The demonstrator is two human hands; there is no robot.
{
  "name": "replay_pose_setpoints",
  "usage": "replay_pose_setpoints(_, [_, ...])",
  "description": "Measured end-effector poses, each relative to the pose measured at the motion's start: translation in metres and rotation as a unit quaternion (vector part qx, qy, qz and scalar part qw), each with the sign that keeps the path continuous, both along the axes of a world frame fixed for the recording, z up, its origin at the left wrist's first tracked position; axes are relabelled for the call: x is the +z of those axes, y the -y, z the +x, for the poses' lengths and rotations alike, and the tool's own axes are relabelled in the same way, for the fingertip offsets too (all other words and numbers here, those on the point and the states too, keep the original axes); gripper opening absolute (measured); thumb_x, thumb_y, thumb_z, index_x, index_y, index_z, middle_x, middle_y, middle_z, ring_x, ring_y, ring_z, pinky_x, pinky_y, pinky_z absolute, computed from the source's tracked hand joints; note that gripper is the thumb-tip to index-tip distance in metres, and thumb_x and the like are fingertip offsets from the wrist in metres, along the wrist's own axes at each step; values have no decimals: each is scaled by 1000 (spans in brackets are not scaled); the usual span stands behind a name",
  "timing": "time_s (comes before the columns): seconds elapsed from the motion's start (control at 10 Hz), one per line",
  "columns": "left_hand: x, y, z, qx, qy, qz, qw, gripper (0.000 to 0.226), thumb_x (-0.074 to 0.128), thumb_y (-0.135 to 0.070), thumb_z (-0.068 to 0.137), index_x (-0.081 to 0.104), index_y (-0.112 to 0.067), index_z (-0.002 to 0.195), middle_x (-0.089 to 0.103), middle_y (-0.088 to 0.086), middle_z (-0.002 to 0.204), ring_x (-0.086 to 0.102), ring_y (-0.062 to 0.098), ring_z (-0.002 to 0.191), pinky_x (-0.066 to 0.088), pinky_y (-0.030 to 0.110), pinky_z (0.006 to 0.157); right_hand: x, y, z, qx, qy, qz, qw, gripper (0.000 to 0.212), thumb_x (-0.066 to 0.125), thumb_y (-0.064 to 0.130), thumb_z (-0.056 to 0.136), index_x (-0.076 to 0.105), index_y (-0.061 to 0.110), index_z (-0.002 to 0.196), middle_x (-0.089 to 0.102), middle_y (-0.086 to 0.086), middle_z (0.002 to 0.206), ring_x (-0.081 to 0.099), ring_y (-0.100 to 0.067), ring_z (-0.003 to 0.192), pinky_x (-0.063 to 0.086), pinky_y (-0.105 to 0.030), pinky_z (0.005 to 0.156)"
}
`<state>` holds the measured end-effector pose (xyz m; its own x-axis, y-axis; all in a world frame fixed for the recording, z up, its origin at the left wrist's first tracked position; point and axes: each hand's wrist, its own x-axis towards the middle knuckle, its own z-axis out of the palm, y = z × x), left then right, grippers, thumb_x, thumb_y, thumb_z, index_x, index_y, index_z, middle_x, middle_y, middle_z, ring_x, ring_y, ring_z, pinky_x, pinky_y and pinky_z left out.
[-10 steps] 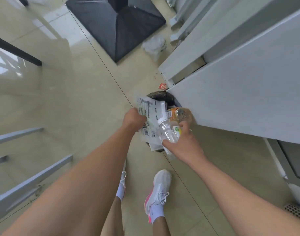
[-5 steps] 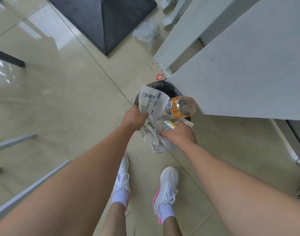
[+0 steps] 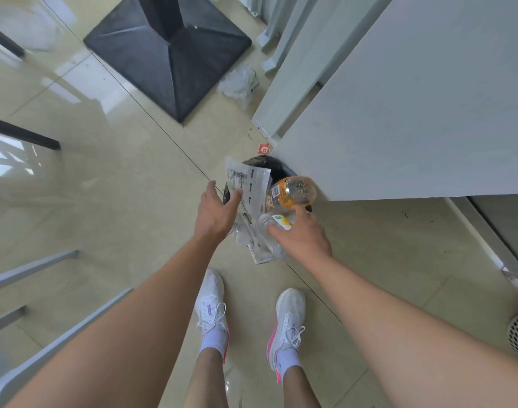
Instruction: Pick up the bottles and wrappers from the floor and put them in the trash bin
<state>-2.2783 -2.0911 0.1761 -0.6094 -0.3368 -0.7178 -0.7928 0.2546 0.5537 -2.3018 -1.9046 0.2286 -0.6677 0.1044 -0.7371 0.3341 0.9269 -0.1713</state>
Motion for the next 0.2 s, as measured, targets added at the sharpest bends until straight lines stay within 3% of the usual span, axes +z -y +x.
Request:
replay_pose_setpoints(0.1, [25, 3, 11, -64, -34, -87, 994, 88, 42, -65, 98, 11, -16, 164, 15, 8, 171, 16, 27, 157, 22, 48, 125, 24, -1, 6, 37, -29, -2, 999, 82, 59, 66, 81, 36, 29, 150, 45, -5, 148, 45, -31, 134, 45, -45, 100])
replay_pose_setpoints(0.2, [60, 7, 23, -154, -100, -184, 966, 82, 38, -61, 101, 7, -19, 165, 2, 3, 173, 6, 24, 159, 18, 46, 126, 58, -3, 2, 36, -85, -22, 995, 83, 62, 62, 84, 34, 26, 154, 42, -5, 154, 41, -30, 139, 43, -45, 107])
